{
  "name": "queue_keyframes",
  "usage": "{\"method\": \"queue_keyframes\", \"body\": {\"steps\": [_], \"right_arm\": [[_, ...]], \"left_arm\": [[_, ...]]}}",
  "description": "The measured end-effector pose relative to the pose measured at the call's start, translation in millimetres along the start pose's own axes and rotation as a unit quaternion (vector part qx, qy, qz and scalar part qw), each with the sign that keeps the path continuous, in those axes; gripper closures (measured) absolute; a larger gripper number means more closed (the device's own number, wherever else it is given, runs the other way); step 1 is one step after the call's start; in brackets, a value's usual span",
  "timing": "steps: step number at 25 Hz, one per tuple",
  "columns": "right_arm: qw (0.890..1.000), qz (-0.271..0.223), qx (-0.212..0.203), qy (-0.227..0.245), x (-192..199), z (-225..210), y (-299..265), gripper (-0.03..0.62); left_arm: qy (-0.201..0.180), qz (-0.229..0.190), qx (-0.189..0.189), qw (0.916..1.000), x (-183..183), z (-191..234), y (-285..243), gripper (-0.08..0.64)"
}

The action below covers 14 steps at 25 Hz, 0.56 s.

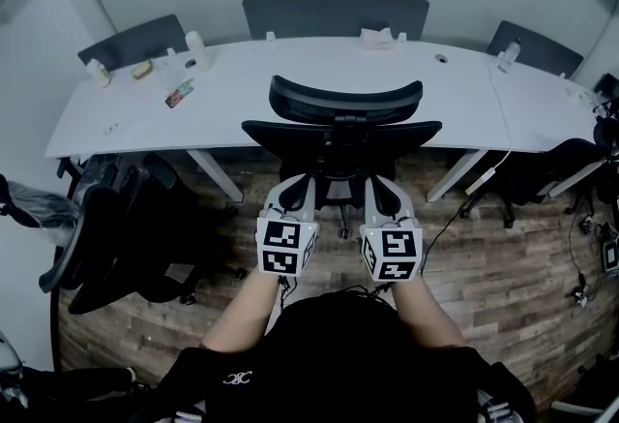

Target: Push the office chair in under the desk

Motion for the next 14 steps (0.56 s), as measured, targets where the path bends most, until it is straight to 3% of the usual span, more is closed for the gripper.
{"method": "queue_keyframes", "body": {"steps": [14], "right_arm": [[1.000, 0.002, 0.002, 0.022, 2.9, 3.7, 1.7, 0.586]], "left_arm": [[0.002, 0.002, 0.014, 0.9999, 4.6, -8.9, -2.3, 0.558]]}}
Point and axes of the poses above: the fingertips, and each gripper's own axes: y backward along the fingers, z to its left, x out of its underside, the point moved 10 cm from there along y, backward along the fingers, and after that the axes turned 11 degrees about z, right-handed, at the moved point
